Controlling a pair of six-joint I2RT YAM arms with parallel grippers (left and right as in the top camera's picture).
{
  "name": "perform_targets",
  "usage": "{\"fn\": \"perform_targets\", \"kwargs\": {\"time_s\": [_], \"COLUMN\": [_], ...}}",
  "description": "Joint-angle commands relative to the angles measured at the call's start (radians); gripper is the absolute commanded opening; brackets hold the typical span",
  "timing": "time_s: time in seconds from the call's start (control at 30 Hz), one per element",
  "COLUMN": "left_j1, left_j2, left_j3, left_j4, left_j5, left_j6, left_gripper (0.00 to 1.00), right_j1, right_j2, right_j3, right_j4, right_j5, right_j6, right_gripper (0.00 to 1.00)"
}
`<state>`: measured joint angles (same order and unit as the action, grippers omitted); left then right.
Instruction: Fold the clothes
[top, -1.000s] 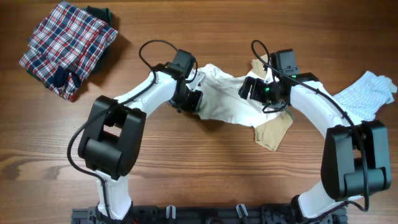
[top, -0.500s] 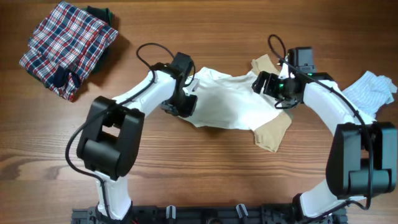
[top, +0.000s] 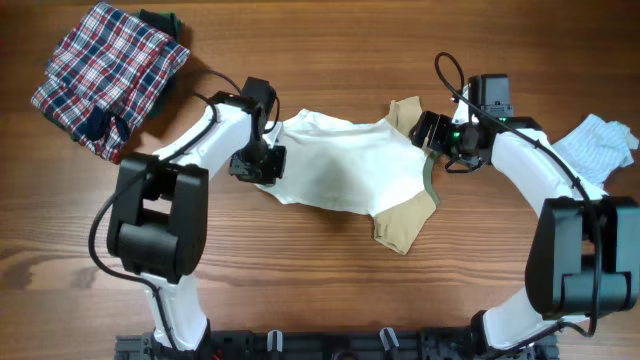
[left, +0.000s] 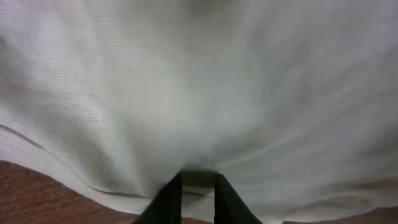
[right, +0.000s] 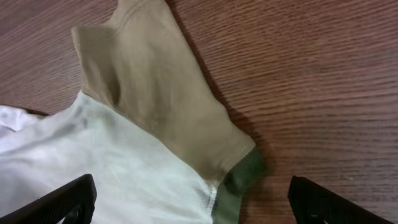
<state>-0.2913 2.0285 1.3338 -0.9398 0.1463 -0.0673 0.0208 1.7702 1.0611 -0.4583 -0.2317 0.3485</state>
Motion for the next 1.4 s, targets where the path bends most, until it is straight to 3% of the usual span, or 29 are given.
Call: {"fn": "perform_targets", "kwargs": {"time_s": [0.0, 0.1, 0.27, 0.33, 0.4, 0.57, 0.67, 0.8, 0.97, 1.0, 1.03, 1.27, 1.37], "left_j1": [-0.029, -0.045, -0.043, -0.027, -0.002, 0.049, 0.043, 0.018, -0.021, -0.032, -0.037, -0.047, -0.047], "left_j2": [0.015, -0.026, -0.138, -0.163, -0.166, -0.166, -0.166, -0.158, -0.117, -0.100, -0.090, -0.031, -0.006], "left_j3": [-0.024, -0.016, -0.005, -0.005, -0.005, -0.005, -0.005, -0.005, -0.005, -0.005, -0.005, -0.005, -0.005], "left_j4": [-0.004, -0.003, 0.047, 0.073, 0.085, 0.123, 0.205, 0.278, 0.350, 0.377, 0.392, 0.446, 0.504], "left_j5": [-0.077, -0.077, -0.078, -0.077, -0.077, -0.068, 0.023, 0.078, 0.078, 0.093, 0.117, 0.130, 0.130], "left_j6": [-0.018, -0.018, -0.017, -0.018, -0.020, -0.018, 0.014, 0.014, 0.015, 0.026, 0.050, 0.060, 0.060], "left_gripper": [0.23, 0.30, 0.75, 0.75, 0.83, 0.84, 0.83, 0.71, 0.45, 0.34, 0.31, 0.30, 0.27], "right_j1": [-0.002, -0.002, -0.002, -0.002, -0.002, -0.002, -0.002, 0.003, 0.006, 0.006, 0.006, 0.006, 0.006], "right_j2": [0.019, 0.019, 0.019, 0.019, 0.019, 0.019, 0.019, 0.019, 0.019, 0.019, 0.019, 0.019, 0.019], "right_j3": [0.018, 0.018, 0.018, 0.018, 0.018, 0.020, 0.022, 0.022, 0.022, 0.022, 0.022, 0.022, 0.022], "right_j4": [0.017, 0.017, 0.021, 0.020, 0.017, 0.022, 0.059, 0.085, 0.084, 0.084, 0.084, 0.081, 0.076], "right_j5": [-0.029, -0.028, -0.027, -0.005, 0.011, 0.003, -0.119, -0.233, -0.233, -0.233, -0.233, -0.239, -0.257], "right_j6": [-0.034, -0.031, -0.031, -0.031, -0.031, -0.031, -0.034, -0.035, -0.037, -0.037, -0.037, -0.034, -0.032], "right_gripper": [1.00, 1.00, 1.00, 1.00, 1.00, 1.00, 1.00, 1.00, 0.96, 0.93, 0.93, 0.93, 0.81]}}
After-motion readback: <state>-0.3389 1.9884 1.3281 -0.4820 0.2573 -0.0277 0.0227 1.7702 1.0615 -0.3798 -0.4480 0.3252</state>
